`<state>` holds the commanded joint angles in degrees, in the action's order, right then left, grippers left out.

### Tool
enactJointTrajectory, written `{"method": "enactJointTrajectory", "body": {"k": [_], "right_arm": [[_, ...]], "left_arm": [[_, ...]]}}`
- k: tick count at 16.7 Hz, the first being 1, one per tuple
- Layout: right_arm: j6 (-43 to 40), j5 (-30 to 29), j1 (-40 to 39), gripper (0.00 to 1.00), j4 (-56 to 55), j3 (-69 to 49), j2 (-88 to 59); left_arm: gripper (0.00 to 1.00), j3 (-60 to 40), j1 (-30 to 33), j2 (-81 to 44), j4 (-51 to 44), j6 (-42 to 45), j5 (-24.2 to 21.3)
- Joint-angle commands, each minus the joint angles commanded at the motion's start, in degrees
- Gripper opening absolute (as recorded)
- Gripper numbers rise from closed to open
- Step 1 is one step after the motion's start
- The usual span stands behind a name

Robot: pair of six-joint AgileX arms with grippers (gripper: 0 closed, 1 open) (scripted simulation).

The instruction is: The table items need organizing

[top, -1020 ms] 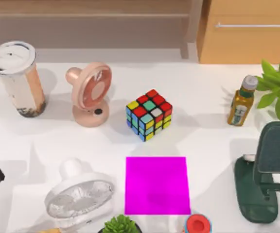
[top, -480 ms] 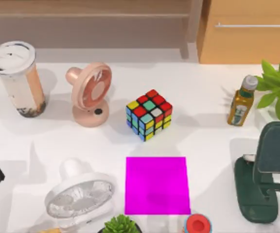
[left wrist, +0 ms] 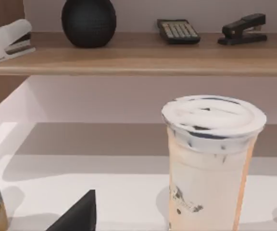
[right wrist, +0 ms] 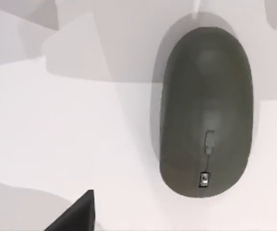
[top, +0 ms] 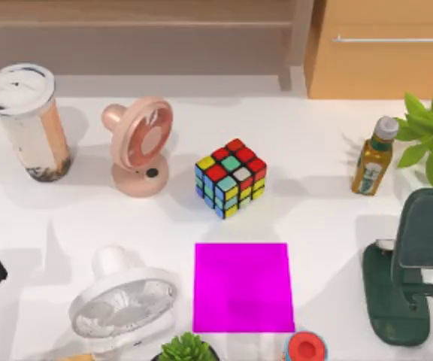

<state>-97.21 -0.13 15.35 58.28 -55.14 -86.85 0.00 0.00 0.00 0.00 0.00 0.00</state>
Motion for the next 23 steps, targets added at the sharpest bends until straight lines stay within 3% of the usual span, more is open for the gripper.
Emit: {"method": "enactJointTrajectory", "body": {"k": [7, 13, 23], "right_arm": [[0.09, 0.00, 0.03, 1.00, -17.70, 9.40, -7.44], [0.11, 0.00, 0.03, 1.00, -20.39, 11.25, -8.90], [0.11, 0.00, 0.03, 0.25, -20.39, 11.25, -8.90]], "left_arm": [[1.00, 0.00, 0.00, 0.00, 0.00, 0.00, 0.00], [1.00, 0.00, 0.00, 0.00, 0.00, 0.00, 0.00], [1.00, 0.00, 0.00, 0.00, 0.00, 0.00, 0.00]]}}
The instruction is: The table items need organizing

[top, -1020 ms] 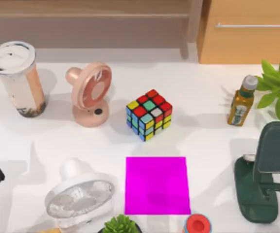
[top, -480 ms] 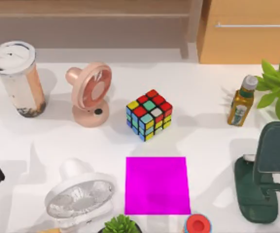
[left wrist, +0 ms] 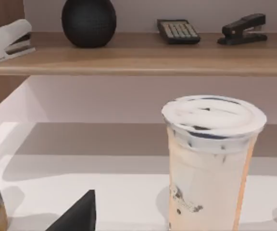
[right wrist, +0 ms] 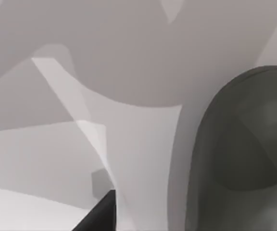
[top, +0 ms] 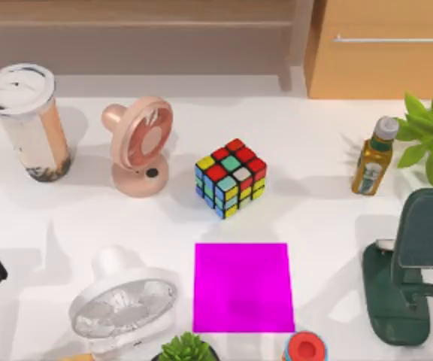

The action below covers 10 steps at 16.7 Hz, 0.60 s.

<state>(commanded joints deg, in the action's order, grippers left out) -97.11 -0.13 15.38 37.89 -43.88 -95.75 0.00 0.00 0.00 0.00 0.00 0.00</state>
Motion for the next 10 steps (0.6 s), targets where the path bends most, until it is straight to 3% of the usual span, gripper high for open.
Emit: {"method": "enactJointTrajectory", "body": {"k": [3, 10], "right_arm": [[0.00, 0.00, 0.00, 0.02, 0.00, 0.00, 0.00], [0.00, 0.00, 0.00, 0.00, 0.00, 0.00, 0.00]], "left_arm": [[1.00, 0.00, 0.00, 0.00, 0.00, 0.00, 0.00], [1.00, 0.00, 0.00, 0.00, 0.00, 0.00, 0.00]]}}
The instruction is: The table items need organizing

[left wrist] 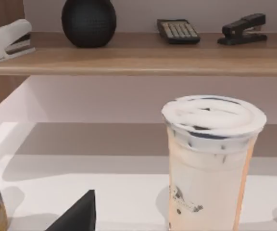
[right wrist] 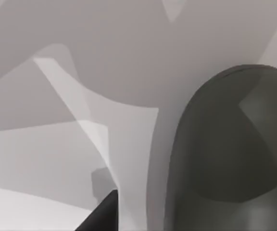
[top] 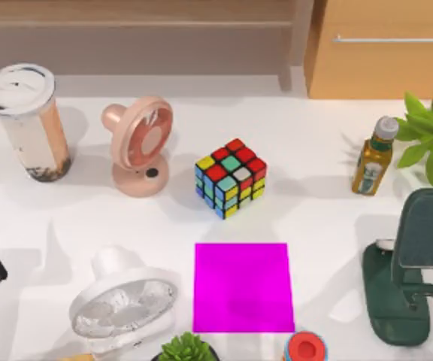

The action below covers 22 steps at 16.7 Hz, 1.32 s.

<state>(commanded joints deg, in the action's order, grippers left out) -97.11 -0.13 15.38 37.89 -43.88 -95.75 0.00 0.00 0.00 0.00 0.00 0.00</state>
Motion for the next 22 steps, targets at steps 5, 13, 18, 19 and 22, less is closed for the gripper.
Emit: {"method": "enactJointTrajectory", "body": {"k": [5, 13, 18, 19, 22], "right_arm": [[0.96, -0.47, 0.10, 0.00, 4.19, -1.67, 2.24], [0.44, -0.47, 0.10, 0.00, 23.19, -13.17, 9.32], [0.52, -0.46, 0.16, 0.00, 27.05, -15.76, 11.12], [0.52, -0.46, 0.16, 0.00, 27.05, -15.76, 11.12], [0.30, -0.46, -0.45, 0.00, 26.76, -16.28, 10.76]], "left_arm": [[1.00, 0.00, 0.00, 0.00, 0.00, 0.00, 0.00], [1.00, 0.00, 0.00, 0.00, 0.00, 0.00, 0.00], [1.00, 0.00, 0.00, 0.00, 0.00, 0.00, 0.00], [1.00, 0.00, 0.00, 0.00, 0.00, 0.00, 0.00], [1.00, 0.00, 0.00, 0.00, 0.00, 0.00, 0.00]]}}
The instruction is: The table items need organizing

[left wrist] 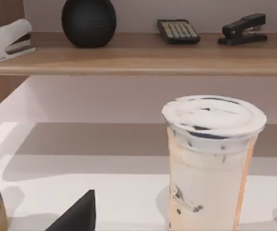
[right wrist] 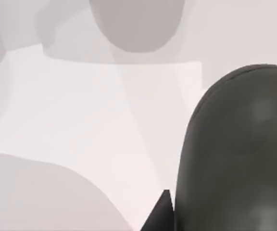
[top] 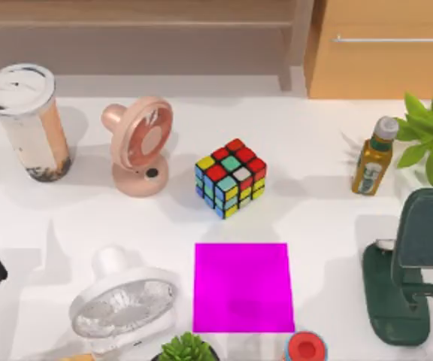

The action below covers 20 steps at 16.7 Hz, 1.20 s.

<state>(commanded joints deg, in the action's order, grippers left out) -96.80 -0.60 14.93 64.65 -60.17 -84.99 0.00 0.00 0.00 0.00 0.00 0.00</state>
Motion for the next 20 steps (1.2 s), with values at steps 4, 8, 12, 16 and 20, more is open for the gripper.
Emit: {"method": "enactJointTrajectory", "body": {"k": [4, 8, 12, 16, 20], "right_arm": [[-3.65, 0.14, -6.51, 0.00, -1.71, -7.37, -1.77], [-10.19, 0.39, -18.48, 0.00, -4.37, -18.40, -6.25], [-18.09, 0.45, -33.18, 0.00, -6.58, -27.55, -14.07], [-25.91, 0.23, -47.71, 0.00, -7.25, -31.26, -24.40], [-31.83, -0.02, -58.95, 0.00, -6.82, -31.03, -33.55]], "left_arm": [[1.00, 0.00, 0.00, 0.00, 0.00, 0.00, 0.00], [1.00, 0.00, 0.00, 0.00, 0.00, 0.00, 0.00], [1.00, 0.00, 0.00, 0.00, 0.00, 0.00, 0.00], [1.00, 0.00, 0.00, 0.00, 0.00, 0.00, 0.00], [1.00, 0.00, 0.00, 0.00, 0.00, 0.00, 0.00]]}}
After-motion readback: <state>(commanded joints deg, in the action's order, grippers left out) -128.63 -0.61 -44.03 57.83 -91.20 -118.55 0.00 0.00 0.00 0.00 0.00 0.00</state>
